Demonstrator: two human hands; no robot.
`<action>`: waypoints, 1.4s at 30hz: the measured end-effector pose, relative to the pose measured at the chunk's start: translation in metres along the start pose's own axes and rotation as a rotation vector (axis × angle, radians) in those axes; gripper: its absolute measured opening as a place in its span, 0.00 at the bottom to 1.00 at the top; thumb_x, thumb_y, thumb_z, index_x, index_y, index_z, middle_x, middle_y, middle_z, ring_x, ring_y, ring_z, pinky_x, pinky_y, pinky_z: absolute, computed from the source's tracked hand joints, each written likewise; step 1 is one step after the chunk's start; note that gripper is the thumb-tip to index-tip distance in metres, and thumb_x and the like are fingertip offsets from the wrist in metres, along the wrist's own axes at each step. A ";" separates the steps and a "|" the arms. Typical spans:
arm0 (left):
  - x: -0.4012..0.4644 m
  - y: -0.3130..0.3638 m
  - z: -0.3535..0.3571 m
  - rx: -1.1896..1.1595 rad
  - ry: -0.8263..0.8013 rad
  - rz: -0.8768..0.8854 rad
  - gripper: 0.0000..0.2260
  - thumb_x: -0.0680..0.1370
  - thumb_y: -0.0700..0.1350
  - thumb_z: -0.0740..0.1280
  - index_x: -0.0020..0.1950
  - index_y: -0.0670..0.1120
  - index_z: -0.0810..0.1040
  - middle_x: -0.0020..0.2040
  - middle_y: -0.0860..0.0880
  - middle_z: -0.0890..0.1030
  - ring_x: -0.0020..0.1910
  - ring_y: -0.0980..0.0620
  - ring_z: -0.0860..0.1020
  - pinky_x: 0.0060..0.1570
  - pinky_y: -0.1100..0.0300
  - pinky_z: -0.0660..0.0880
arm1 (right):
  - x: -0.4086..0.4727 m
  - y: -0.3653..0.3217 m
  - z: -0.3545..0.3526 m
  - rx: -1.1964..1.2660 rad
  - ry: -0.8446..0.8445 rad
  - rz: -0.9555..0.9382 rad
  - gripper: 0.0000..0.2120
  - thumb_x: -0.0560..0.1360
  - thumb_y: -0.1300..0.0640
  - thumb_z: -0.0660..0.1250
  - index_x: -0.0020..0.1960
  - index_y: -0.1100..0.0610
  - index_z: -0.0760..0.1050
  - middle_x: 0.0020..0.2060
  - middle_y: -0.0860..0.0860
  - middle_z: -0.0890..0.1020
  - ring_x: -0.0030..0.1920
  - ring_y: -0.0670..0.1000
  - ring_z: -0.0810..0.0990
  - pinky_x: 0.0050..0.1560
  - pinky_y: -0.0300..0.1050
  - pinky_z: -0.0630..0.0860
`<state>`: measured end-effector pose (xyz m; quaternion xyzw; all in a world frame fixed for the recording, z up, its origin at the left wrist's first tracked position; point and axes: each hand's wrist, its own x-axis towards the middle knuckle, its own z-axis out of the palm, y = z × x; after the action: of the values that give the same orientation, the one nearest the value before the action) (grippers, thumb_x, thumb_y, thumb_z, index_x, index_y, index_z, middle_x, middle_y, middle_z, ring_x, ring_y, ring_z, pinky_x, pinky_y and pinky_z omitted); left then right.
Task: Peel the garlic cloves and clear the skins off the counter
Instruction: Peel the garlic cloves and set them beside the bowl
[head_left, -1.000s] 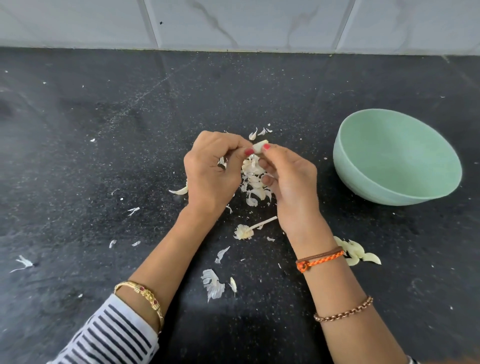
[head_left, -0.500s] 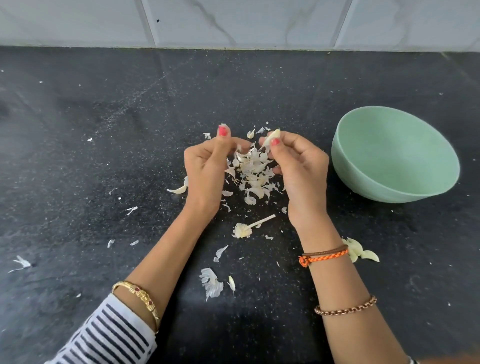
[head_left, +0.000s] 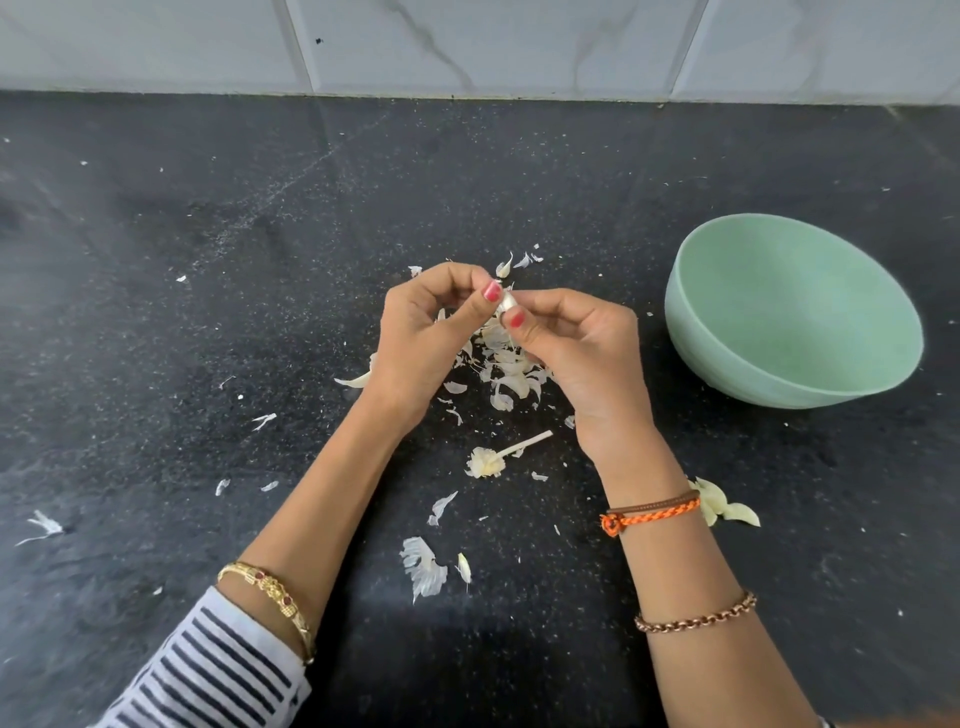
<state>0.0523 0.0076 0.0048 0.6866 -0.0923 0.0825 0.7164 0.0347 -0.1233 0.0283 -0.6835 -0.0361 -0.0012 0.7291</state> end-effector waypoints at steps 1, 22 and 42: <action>0.000 0.000 0.000 0.009 -0.025 0.009 0.04 0.73 0.48 0.67 0.39 0.53 0.78 0.35 0.57 0.78 0.36 0.58 0.72 0.40 0.64 0.69 | 0.000 -0.001 0.000 0.018 -0.009 0.026 0.06 0.70 0.67 0.70 0.46 0.59 0.80 0.33 0.44 0.83 0.36 0.39 0.80 0.37 0.29 0.73; -0.010 -0.004 0.014 0.408 0.112 0.427 0.16 0.81 0.54 0.50 0.40 0.47 0.67 0.36 0.59 0.66 0.37 0.57 0.65 0.39 0.66 0.64 | 0.004 -0.004 0.003 0.502 0.187 0.398 0.05 0.74 0.60 0.66 0.39 0.57 0.78 0.28 0.46 0.80 0.31 0.42 0.75 0.34 0.33 0.74; -0.007 0.002 0.007 0.228 0.089 0.091 0.04 0.73 0.43 0.68 0.43 0.51 0.81 0.40 0.54 0.82 0.36 0.60 0.76 0.31 0.63 0.69 | 0.003 0.010 0.004 -0.252 0.313 -0.185 0.09 0.74 0.65 0.67 0.41 0.53 0.80 0.32 0.46 0.82 0.33 0.43 0.81 0.36 0.36 0.77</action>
<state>0.0450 0.0004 0.0054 0.7544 -0.0815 0.1552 0.6326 0.0378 -0.1186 0.0189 -0.7546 0.0153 -0.1789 0.6312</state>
